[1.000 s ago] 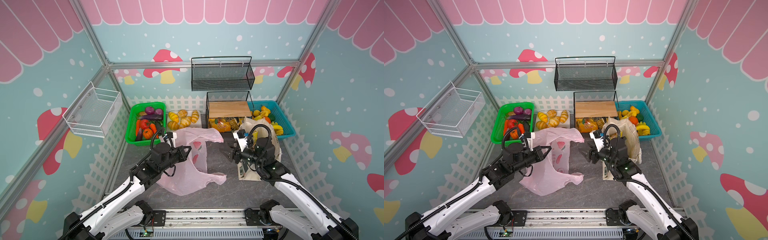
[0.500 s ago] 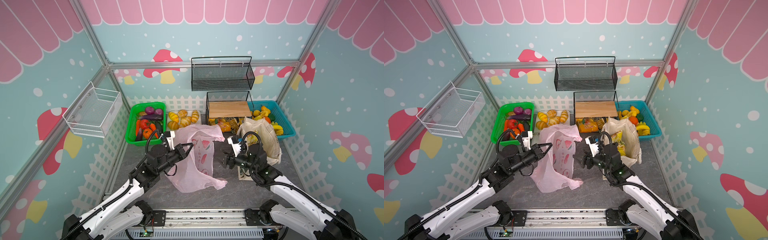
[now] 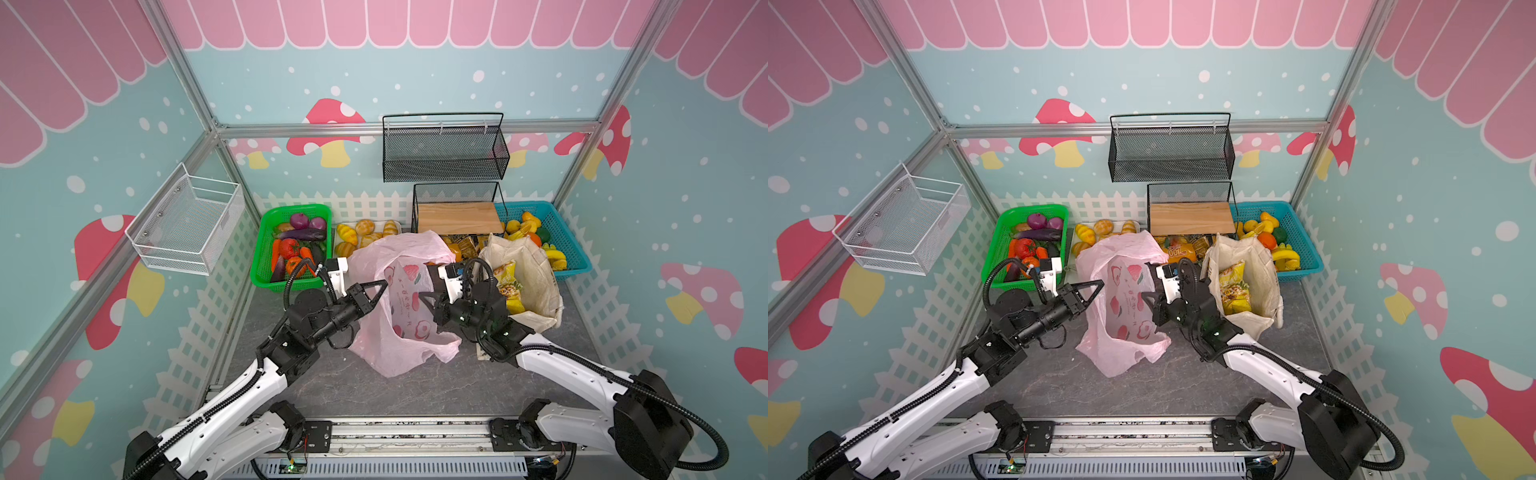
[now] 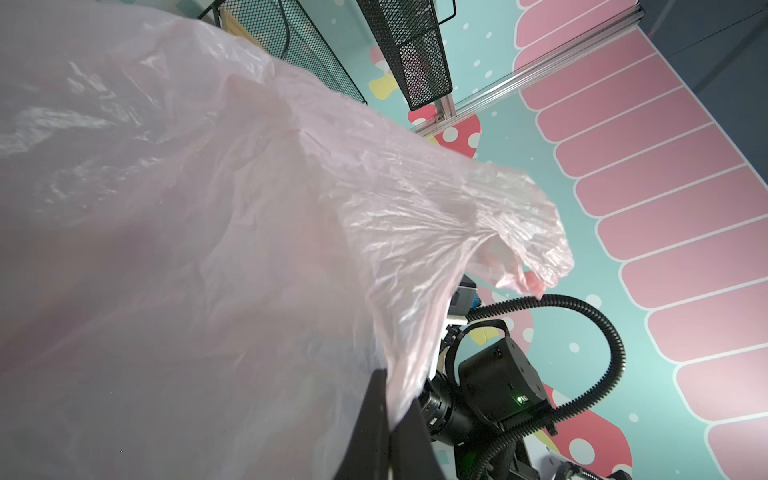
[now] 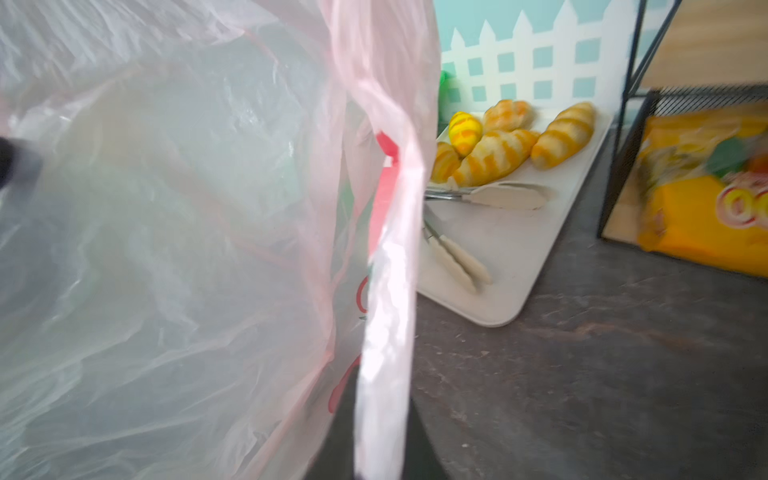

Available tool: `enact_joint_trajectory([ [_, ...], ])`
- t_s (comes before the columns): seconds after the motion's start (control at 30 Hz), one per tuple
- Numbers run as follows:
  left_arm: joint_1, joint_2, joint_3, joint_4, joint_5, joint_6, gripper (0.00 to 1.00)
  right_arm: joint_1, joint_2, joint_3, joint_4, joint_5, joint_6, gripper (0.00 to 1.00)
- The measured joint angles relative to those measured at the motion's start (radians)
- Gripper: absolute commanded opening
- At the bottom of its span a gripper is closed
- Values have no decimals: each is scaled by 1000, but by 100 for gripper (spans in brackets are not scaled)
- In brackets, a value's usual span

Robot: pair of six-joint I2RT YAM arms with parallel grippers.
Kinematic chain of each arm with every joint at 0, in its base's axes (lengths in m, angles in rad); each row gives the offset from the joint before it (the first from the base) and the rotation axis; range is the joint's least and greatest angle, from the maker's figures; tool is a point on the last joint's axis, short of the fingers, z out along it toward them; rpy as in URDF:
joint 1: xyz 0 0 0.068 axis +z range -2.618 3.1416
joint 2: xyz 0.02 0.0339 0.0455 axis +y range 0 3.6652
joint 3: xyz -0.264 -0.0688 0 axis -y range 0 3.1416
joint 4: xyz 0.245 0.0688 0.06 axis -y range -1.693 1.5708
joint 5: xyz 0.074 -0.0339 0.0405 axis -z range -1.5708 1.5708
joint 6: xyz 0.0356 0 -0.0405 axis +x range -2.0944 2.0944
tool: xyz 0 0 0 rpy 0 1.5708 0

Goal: Place the mixed food into the grocery bags and tie them
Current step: 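Grasp the pink bag's handle with the right gripper and hold it open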

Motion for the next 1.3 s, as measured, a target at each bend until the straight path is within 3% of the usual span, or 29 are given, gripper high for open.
enact_joint_trajectory([
  [0.23, 158, -16, 88, -292, 82, 139, 0, -17, -201, 270, -401, 110, -182, 0],
  [0.4, 156, 110, 83, -378, 166, 216, 5, -17, -194, 406, -586, 114, -244, 0],
  [0.53, 100, 195, 47, -391, 168, 275, 20, -17, -118, 427, -691, 129, -266, 0],
  [0.7, 16, 167, -31, -348, 56, 347, 45, -19, -28, 428, -758, 124, -266, 0],
  [0.87, -42, 40, -92, -305, -137, 432, 67, -19, 50, 437, -759, 98, -259, 0],
  [1.07, -134, -79, -92, -271, -348, 528, 81, -19, 113, 437, -741, 51, -246, 0],
  [1.3, -148, -76, -55, -283, -529, 621, 87, -19, 113, 437, -740, 27, -257, 0],
])
